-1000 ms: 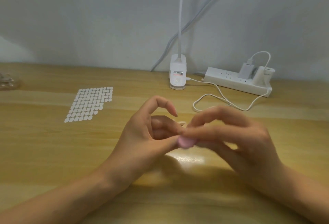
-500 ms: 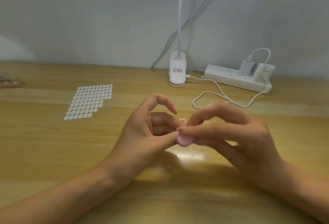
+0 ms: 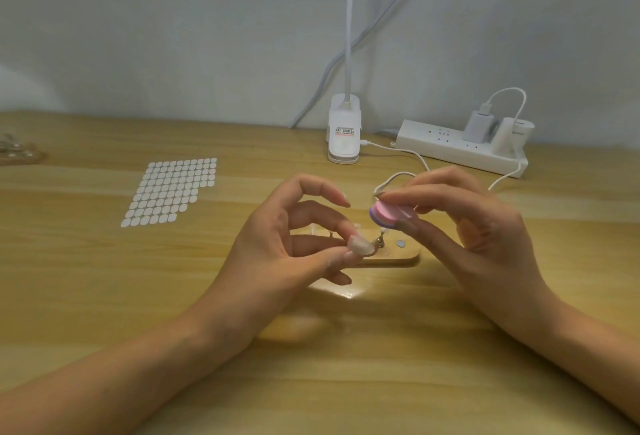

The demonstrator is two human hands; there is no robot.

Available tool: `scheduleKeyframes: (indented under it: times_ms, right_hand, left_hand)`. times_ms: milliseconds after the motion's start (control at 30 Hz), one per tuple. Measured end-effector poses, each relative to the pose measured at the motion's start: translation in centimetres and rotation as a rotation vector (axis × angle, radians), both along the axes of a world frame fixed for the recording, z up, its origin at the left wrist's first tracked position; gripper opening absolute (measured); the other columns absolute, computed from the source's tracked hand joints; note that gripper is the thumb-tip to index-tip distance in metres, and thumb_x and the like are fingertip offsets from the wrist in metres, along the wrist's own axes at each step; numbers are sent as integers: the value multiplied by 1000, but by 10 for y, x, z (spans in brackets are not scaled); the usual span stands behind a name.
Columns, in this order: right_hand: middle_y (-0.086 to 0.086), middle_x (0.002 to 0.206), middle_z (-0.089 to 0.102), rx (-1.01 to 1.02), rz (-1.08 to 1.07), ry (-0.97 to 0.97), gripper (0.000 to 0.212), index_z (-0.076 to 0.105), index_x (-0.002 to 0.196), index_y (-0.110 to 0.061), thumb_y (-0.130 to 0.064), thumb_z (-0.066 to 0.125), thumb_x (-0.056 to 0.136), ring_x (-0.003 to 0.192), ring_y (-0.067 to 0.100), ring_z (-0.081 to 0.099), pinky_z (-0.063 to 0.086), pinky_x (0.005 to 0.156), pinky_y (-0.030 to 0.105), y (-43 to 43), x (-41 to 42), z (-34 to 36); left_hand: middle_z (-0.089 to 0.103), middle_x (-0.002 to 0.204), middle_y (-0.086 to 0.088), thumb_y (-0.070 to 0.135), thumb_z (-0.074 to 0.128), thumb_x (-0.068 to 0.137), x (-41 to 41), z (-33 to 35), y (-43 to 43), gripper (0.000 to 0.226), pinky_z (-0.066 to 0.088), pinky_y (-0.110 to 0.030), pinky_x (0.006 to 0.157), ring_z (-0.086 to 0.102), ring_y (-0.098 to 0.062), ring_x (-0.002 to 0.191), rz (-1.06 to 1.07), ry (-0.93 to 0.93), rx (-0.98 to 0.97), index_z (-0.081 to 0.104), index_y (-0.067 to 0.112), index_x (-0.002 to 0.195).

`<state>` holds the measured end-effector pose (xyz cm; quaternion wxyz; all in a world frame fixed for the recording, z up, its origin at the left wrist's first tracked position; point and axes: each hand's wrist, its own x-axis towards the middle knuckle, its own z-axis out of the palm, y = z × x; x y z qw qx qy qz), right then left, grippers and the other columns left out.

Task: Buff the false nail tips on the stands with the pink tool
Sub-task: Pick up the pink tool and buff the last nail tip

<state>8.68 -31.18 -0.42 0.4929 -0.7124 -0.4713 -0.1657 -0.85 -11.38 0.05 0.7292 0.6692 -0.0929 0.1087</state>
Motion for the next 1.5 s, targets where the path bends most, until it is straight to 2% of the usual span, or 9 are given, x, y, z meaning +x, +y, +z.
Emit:
scheduleKeyframes:
  times_ms: [233, 367, 533, 600, 700, 833, 1100, 1400, 1500]
  right_hand:
    - [8, 104, 65, 26, 68, -4, 21, 69, 112, -18, -20, 66, 91, 98, 29, 63, 53, 77, 45, 1, -3, 3]
    - [6, 102, 65, -30, 81, -99, 20, 69, 110, -17, -17, 67, 90, 97, 24, 65, 53, 81, 41, 3, -10, 7]
    - [1, 102, 67, -87, 93, -189, 18, 71, 108, -16, -14, 70, 90, 97, 14, 67, 53, 84, 27, 6, -15, 10]
    - [2, 102, 68, -82, 66, -177, 19, 71, 108, -14, -13, 71, 89, 98, 15, 67, 54, 83, 30, 6, -15, 11]
    - [0, 104, 68, -92, 86, -228, 18, 72, 107, -15, -13, 67, 91, 99, 15, 68, 52, 85, 27, 6, -18, 10]
    - [0, 102, 68, -76, 53, -190, 17, 72, 107, -16, -11, 70, 91, 97, 16, 68, 54, 81, 34, 6, -20, 10]
    - [1, 103, 68, -76, 80, -184, 17, 74, 106, -15, -12, 71, 90, 96, 18, 68, 53, 82, 35, 8, -22, 9]
    - [0, 104, 68, -72, 98, -171, 17, 73, 106, -17, -11, 71, 90, 98, 18, 67, 53, 84, 32, 9, -22, 9]
    - [6, 101, 69, -28, 68, -91, 17, 73, 104, -14, -10, 69, 89, 96, 23, 68, 54, 82, 40, 9, -20, 11]
  left_hand:
    - [67, 73, 4, 21, 91, 69, 1, 2, 0, 41, 56, -25, 53, 76, -26, 79, 112, -26, 115, 64, 36, 96]
    - [67, 69, 6, 17, 92, 69, 1, 3, 1, 46, 49, -17, 51, 72, -8, 73, 175, -72, 224, 62, 35, 99]
    - [69, 66, 9, 28, 92, 67, 0, 4, -2, 48, 43, -7, 58, 69, -2, 68, 208, -91, 288, 60, 33, 101]
    - [70, 66, 8, 20, 92, 69, -1, 3, -3, 47, 43, -6, 58, 68, -2, 66, 215, -92, 290, 60, 31, 101]
    - [66, 64, 10, 33, 89, 68, -3, 4, -5, 43, 45, -9, 58, 67, -4, 65, 197, -92, 257, 60, 33, 100]
    - [68, 64, 7, 17, 92, 70, -2, 4, -6, 46, 44, -8, 57, 66, -2, 61, 222, -96, 285, 59, 28, 99]
    - [66, 61, 7, 15, 92, 65, 0, 4, -7, 47, 44, -10, 57, 64, -4, 59, 205, -77, 222, 59, 28, 95]
    - [63, 60, 7, 15, 89, 62, 3, 3, -8, 45, 50, -17, 60, 63, -5, 59, 161, -66, 164, 59, 25, 93]
    - [66, 61, 4, 9, 92, 63, 4, 3, -7, 49, 55, -25, 64, 66, -7, 60, 167, -64, 169, 59, 22, 96]
